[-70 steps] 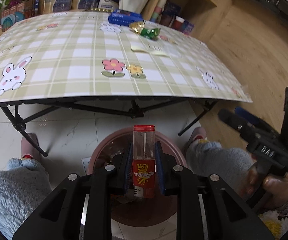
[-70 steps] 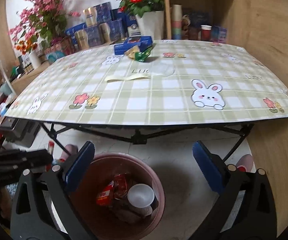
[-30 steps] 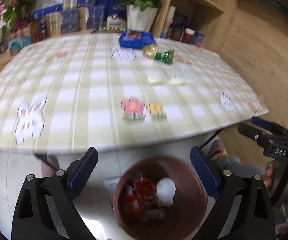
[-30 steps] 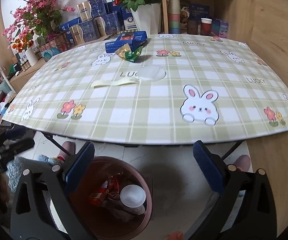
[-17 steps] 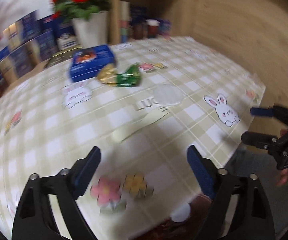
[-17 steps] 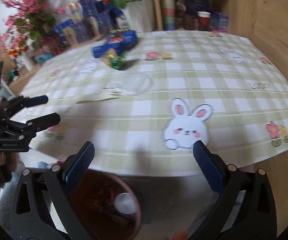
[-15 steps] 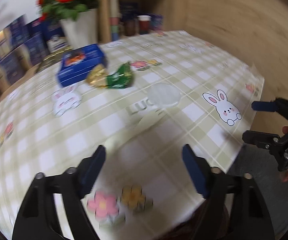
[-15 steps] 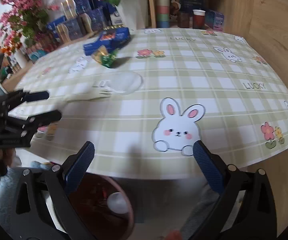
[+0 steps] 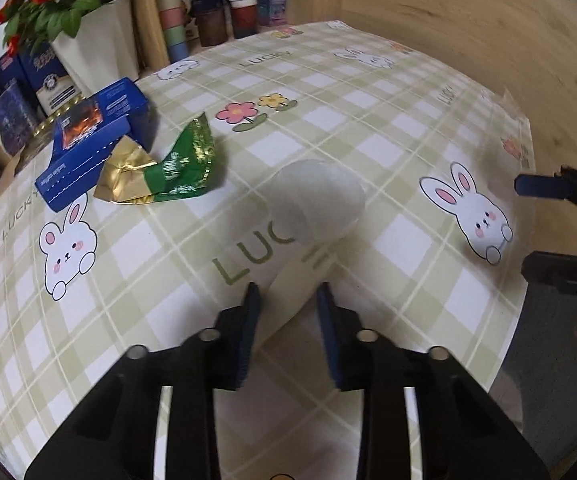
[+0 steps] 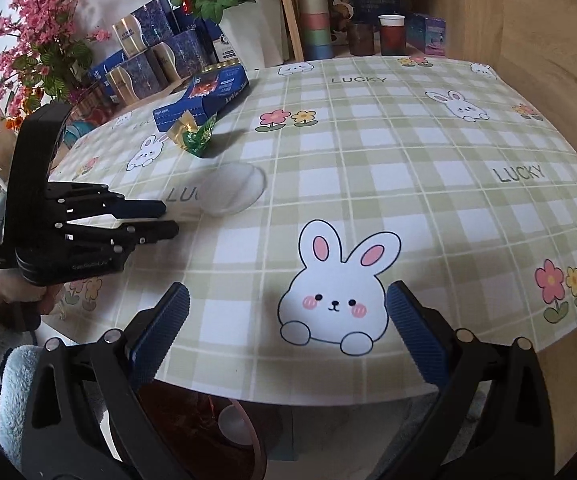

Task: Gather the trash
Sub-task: 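Grasp the white plastic fork with the left gripper while the right grasps the clear round lid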

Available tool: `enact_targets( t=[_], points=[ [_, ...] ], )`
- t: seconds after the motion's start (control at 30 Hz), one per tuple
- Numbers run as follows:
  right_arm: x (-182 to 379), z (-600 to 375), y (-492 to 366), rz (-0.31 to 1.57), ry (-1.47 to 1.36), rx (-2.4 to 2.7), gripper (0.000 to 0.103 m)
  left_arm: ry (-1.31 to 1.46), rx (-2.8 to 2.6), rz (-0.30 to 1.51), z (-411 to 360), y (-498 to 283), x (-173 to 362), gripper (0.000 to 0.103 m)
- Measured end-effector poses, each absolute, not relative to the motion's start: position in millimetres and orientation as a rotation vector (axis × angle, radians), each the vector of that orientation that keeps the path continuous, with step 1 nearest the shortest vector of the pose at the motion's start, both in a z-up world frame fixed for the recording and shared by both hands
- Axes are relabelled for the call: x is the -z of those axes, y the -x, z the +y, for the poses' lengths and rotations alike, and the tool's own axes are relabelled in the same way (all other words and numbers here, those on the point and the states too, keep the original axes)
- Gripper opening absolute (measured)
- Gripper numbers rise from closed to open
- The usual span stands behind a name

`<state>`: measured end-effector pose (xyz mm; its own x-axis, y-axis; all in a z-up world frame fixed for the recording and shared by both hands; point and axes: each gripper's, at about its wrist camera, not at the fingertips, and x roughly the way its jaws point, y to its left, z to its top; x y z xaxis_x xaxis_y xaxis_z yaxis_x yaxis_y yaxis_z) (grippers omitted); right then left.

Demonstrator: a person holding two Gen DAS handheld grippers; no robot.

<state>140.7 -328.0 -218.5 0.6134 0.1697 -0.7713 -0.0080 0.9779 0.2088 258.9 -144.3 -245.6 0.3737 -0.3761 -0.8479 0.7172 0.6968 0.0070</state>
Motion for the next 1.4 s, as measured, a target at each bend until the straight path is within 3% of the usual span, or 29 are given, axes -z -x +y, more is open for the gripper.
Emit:
enact_targets(
  t=[0.23, 0.57, 0.67, 1.4],
  points=[
    [219.8, -321.5, -151.3, 0.900, -0.185, -0.135, 0.097, -0.352, 0.690, 0.938, -126.3, -260.5, 239.2, 0.004],
    [221.1, -299.6, -182.4, 0.916, -0.088, -0.185, 0.094, -0.196, 0.636, 0.959, -77.4, -255.3, 239.8, 0.004],
    [223.5, -295.1, -196.5, 0.934, -0.077, -0.190, 0.089, -0.195, 0.627, 0.951, -75.7, -250.5, 240.7, 0.004],
    [249.2, -258.3, -275.7, 0.996, 0.086, -0.207, 0.084, -0.074, 0.613, 0.887, -65.2, -242.3, 250.7, 0.009]
  ],
)
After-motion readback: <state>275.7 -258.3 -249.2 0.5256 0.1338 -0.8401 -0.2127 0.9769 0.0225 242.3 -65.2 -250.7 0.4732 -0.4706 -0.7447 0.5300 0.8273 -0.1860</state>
